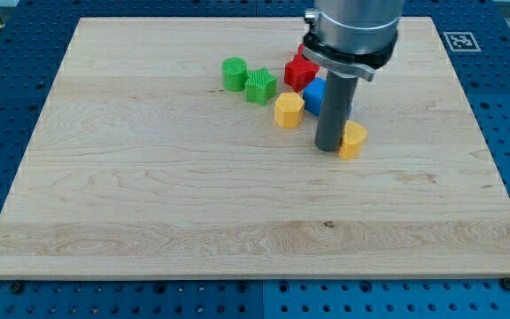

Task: Move yellow blocks to the right centre

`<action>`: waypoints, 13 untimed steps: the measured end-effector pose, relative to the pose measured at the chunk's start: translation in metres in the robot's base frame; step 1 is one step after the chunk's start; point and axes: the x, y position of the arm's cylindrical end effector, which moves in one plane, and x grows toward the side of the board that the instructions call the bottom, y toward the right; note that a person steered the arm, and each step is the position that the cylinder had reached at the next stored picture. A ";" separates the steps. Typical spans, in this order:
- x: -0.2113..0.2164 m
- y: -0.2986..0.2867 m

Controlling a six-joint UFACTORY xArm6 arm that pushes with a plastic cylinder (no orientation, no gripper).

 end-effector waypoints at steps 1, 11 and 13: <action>0.000 -0.019; -0.050 0.055; -0.050 0.050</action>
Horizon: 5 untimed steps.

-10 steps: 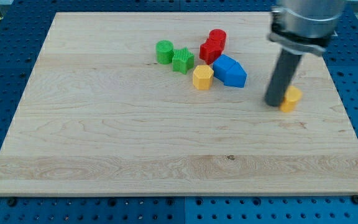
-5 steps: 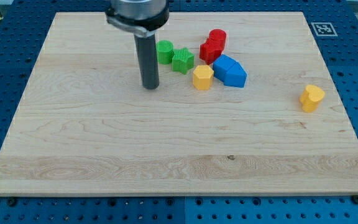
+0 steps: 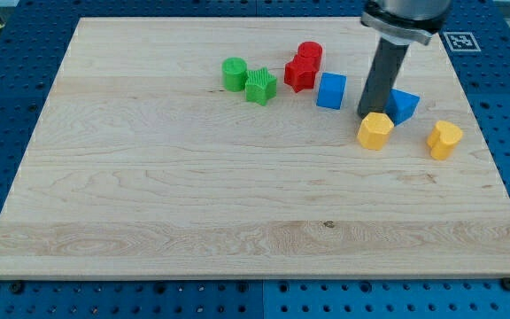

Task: Move yellow blocks to the right centre

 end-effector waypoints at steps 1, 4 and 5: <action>0.005 -0.029; 0.059 0.031; 0.039 -0.005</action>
